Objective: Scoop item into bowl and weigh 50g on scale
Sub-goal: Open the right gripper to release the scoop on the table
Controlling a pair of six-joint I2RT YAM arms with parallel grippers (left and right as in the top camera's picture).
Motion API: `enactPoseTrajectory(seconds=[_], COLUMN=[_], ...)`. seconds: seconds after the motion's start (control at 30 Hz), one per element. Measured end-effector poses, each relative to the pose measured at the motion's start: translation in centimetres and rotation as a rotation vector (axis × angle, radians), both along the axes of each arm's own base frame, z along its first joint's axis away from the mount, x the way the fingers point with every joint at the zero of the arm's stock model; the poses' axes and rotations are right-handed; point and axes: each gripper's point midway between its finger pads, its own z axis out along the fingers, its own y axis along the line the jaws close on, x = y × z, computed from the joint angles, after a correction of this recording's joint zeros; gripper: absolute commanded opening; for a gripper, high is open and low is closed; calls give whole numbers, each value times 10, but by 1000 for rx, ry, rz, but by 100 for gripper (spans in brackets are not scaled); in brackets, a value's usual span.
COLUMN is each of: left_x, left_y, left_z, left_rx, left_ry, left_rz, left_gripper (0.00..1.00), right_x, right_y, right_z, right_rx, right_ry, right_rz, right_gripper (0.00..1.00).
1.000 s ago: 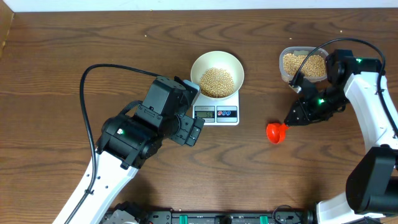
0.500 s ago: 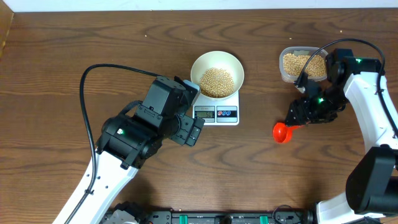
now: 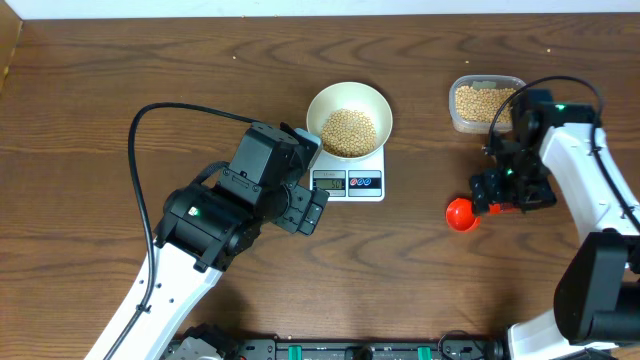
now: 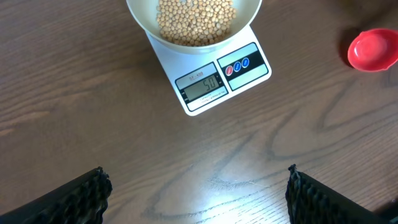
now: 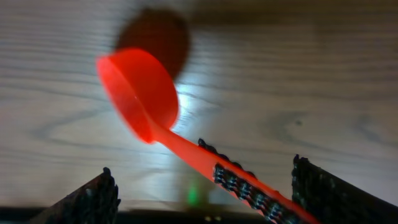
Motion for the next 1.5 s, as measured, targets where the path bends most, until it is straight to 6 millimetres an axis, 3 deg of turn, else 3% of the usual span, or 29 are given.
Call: enactPoseTrajectory(seconds=[0.07,0.33,0.5,0.6,0.77,0.9,1.03,1.13,1.5], left_x=[0,0,0,0,0,0,0,0,0], left_y=[0,0,0,0,0,0,0,0,0], left_z=[0,0,0,0,0,0,0,0,0], left_rx=[0,0,0,0,0,0,0,0,0], left_ry=[0,0,0,0,0,0,0,0,0], left_rz=[0,0,0,0,0,0,0,0,0], left_gripper=[92,92,92,92,92,92,92,92,92], right_x=[0,9,11,25,64,97,88,81,68], right_y=[-5,-23,-25,-20,7,42,55,57,59], right_z=[-1,1,4,16,56,126,171,184,175], right_rx=[-66,-199,-219,-191,-38,146,219,237,248], right_ry=[0,-46,-55,-105,-348,-671,-804,-837,-772], right_rz=[2,-39,-80,-103,-118,-76,-45,-39,-40], right_gripper=[99,99,99,99,99,99,99,99,99])
